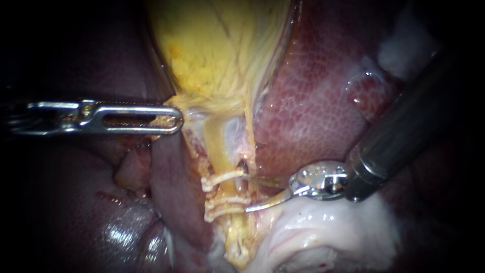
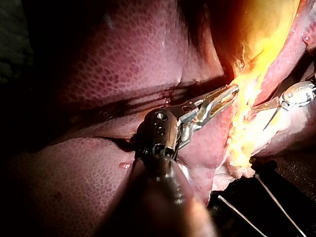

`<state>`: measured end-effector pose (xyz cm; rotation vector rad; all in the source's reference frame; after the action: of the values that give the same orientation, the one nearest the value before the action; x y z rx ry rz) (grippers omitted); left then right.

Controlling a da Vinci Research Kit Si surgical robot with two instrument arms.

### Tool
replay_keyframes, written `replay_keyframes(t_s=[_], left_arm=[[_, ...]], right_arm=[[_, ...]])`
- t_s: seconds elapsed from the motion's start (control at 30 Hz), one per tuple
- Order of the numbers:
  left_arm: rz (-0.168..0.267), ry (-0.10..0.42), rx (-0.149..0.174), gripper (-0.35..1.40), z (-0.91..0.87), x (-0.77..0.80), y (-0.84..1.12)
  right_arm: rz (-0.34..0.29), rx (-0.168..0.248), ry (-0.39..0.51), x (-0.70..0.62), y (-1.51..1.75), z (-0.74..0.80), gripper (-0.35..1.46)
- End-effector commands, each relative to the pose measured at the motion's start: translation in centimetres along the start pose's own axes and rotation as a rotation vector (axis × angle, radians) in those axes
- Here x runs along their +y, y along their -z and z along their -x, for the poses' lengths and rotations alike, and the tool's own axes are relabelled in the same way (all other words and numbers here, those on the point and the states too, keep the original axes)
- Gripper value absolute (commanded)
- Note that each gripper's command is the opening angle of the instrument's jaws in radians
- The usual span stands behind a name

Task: Go to the cutting position left tube

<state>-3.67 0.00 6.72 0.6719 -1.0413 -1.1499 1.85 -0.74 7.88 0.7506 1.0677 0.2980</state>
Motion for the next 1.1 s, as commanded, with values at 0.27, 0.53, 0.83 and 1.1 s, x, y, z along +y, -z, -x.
replay_keyframes(t_s=[0.27, 0.53, 0.83, 1.1], left_arm=[[0.002, 0.0, -0.001, -0.35, 0.0, -0.03, 0.0], [0.002, 0.0, -0.001, -0.35, 0.0, -0.02, -0.01], [0.002, 0.0, -0.001, -0.35, 0.02, 0.1, -0.04], [0.005, 0.0, -0.004, -0.35, 0.03, 0.13, -0.13]], right_arm=[[-0.004, -0.001, -0.006, 0.1, -0.19, -0.08, 1.43], [-0.075, 0.029, -0.042, 0.12, -0.33, -0.15, 1.43], [-0.211, 0.06, -0.085, 0.07, -0.37, -0.18, 1.38], [-0.234, 0.064, -0.092, 0.11, -0.57, -0.22, 1.38]])
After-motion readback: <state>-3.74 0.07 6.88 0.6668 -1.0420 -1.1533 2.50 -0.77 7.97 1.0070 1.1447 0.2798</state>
